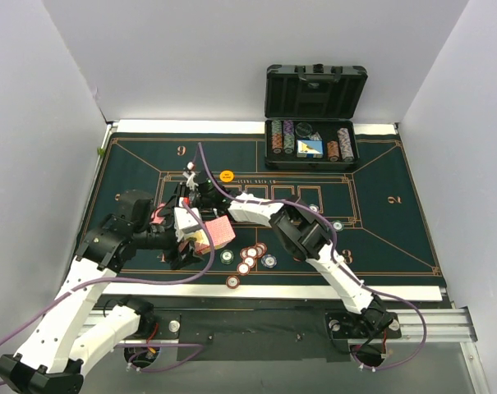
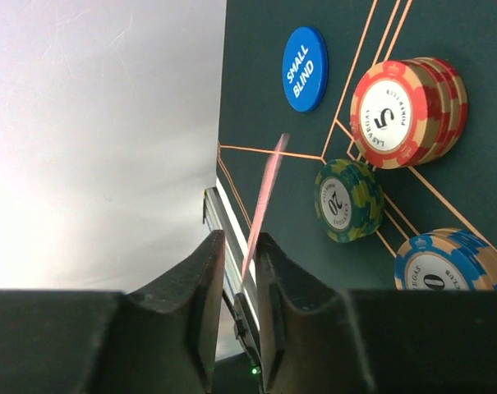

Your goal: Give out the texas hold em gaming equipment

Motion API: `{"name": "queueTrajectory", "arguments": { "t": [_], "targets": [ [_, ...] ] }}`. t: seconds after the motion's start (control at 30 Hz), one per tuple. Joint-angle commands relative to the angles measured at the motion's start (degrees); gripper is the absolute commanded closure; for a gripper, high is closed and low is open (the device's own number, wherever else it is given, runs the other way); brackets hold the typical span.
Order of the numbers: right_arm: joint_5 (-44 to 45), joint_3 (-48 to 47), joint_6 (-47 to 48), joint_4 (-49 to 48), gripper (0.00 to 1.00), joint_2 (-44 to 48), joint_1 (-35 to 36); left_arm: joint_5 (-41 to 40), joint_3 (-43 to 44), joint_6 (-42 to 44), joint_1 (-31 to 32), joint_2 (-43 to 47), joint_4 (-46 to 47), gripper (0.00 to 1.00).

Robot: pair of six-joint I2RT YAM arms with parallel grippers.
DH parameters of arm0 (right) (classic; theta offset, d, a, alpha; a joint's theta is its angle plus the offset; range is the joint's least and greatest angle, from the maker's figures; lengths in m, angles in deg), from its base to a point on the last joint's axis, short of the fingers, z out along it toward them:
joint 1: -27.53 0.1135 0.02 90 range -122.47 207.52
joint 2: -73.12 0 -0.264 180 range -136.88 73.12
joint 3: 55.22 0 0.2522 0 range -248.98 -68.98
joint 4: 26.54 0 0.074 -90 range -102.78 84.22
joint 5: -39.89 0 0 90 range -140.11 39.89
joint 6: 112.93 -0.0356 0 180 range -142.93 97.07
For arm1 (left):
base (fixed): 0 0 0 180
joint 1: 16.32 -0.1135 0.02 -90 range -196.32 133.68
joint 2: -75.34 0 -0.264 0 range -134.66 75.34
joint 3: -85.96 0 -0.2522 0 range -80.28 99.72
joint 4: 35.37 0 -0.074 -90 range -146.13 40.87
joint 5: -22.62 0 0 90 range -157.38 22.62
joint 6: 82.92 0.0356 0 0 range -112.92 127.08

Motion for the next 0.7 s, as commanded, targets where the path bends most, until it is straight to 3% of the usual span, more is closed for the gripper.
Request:
{"name": "queueTrajectory", "arguments": {
  "t": [0.0,0.07,0.2,0.67],
  "targets": [
    [3.83,-0.93,3.51,4.12,0.72,3.76,0.65,2.29,3.17,-0.68,0.02,1.41,1.25,1.0],
    [4.71,1.44,4.49,5.36,0.59,5.61,0.74,2.3,2.91,-0.77,-0.07,1.5,1.34,1.0],
    [5.33,5.75,6.25,7.03,0.48,8.77,0.31,2.38,2.65,-0.86,-0.07,1.85,1.43,1.0],
    [-0.39,31.21,2.3,-6.41,0.45,30.92,-1.45,1.86,2.12,-0.69,-0.15,2.11,1.25,1.0]
  ]
}}
